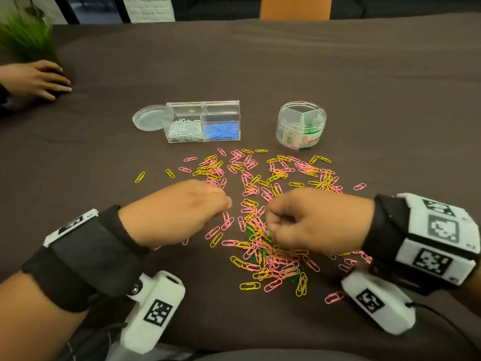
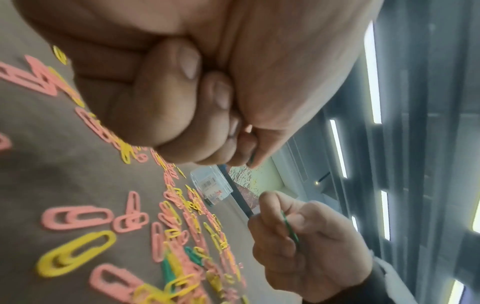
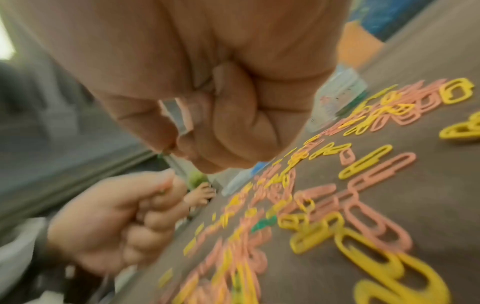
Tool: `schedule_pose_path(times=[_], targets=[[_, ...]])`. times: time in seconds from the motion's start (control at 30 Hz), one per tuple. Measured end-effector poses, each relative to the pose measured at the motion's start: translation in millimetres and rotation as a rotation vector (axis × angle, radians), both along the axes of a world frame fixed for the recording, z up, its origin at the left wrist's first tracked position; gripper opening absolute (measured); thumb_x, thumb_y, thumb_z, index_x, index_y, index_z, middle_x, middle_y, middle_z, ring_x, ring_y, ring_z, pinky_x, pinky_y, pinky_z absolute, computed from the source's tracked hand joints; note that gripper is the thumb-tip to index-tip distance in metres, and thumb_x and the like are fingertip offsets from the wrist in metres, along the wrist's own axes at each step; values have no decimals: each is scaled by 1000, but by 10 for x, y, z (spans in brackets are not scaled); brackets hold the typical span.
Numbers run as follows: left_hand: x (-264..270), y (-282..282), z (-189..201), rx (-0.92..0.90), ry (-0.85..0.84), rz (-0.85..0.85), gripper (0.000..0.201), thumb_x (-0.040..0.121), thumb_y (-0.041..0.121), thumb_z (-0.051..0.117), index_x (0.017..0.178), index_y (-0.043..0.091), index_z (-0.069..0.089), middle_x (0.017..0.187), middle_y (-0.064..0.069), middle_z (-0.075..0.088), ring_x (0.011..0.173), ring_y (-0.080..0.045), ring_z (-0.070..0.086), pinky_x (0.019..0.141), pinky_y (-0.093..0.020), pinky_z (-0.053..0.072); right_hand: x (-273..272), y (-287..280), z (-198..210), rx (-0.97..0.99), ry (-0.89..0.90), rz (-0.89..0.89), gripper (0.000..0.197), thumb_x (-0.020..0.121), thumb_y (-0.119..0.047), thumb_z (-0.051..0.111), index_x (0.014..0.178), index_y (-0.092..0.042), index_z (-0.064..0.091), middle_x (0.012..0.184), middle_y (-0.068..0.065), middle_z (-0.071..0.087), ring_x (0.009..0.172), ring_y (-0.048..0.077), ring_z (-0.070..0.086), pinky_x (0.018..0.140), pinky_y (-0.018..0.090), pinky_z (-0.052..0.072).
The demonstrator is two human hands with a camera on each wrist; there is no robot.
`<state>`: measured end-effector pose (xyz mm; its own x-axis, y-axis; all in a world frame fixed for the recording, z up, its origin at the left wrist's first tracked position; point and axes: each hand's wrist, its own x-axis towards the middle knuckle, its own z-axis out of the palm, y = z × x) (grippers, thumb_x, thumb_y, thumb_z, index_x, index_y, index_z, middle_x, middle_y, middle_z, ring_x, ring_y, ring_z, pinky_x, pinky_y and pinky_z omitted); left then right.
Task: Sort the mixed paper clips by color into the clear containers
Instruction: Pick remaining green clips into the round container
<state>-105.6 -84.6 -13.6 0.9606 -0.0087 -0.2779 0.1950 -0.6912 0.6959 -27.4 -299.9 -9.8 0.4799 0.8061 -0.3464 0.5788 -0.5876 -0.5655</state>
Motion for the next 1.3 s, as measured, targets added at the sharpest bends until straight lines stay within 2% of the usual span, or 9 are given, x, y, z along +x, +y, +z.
schedule_pose_path(times=[0.07,0.17,0.3,0.47,0.57,0.83,1.0,1.13,1.3], targets=[[88,-37,65,-196,85,38,40,101,38,48,67,18,41,58,4,31,46,-13,27,41,-21,24,157,-83,58,205,268,-170,13,80,-24,52,70,-17,51,57,-5,46,44,6,36,42,23,32],[322,-93,173,-557,192,122,33,101,32,47,71,18,44,60,3,34,43,-7,18,39,-15,11,457,-228,183,535,704,-476,4,63,-18,45,67,-18,44,59,3,38,41,10,19,40,15,13],[911,-133,268,-849,224,260,15,101,13,45,94,9,59,68,0,48,43,-3,28,33,-13,17,966,-330,272,833,883,-657,10,69,-13,32,68,-13,41,63,5,33,47,10,10,41,15,7],[1738,-349,394,-940,224,381,17,100,11,44,92,12,60,70,0,53,50,-6,41,39,-15,34,1604,-229,330,859,762,-875,25,88,-27,41,66,-16,45,62,1,40,45,9,21,40,17,11],[2075,-517,473,-973,195,438,14,95,9,45,91,12,58,73,-3,54,55,-9,47,46,-18,41,1869,-43,324,784,508,-990,35,93,-24,55,61,-20,42,58,0,40,46,11,29,41,19,19],[2432,-728,423,-1050,154,522,13,93,11,43,87,11,55,75,-5,51,60,-13,47,60,-21,42,2079,107,162,766,163,-918,23,94,-11,54,71,-11,57,66,5,61,57,18,59,61,29,53],[2452,-775,350,-1065,126,513,11,92,12,46,97,10,56,77,-5,52,61,-13,50,60,-22,46,2056,12,117,922,266,-860,33,97,-5,46,64,-6,50,84,11,68,83,26,70,82,36,56],[2468,-910,361,-993,37,453,18,93,4,41,98,9,58,79,-5,51,65,-14,49,64,-24,44,2059,-143,105,1082,342,-983,33,96,-8,47,63,-7,49,84,12,70,84,27,70,88,42,55],[2502,-1065,328,-759,-32,294,25,90,1,45,90,12,67,91,-6,60,82,-17,53,83,-32,47,1996,-442,-34,718,70,-948,13,91,-18,59,79,-14,64,94,10,74,92,27,71,84,46,54]])
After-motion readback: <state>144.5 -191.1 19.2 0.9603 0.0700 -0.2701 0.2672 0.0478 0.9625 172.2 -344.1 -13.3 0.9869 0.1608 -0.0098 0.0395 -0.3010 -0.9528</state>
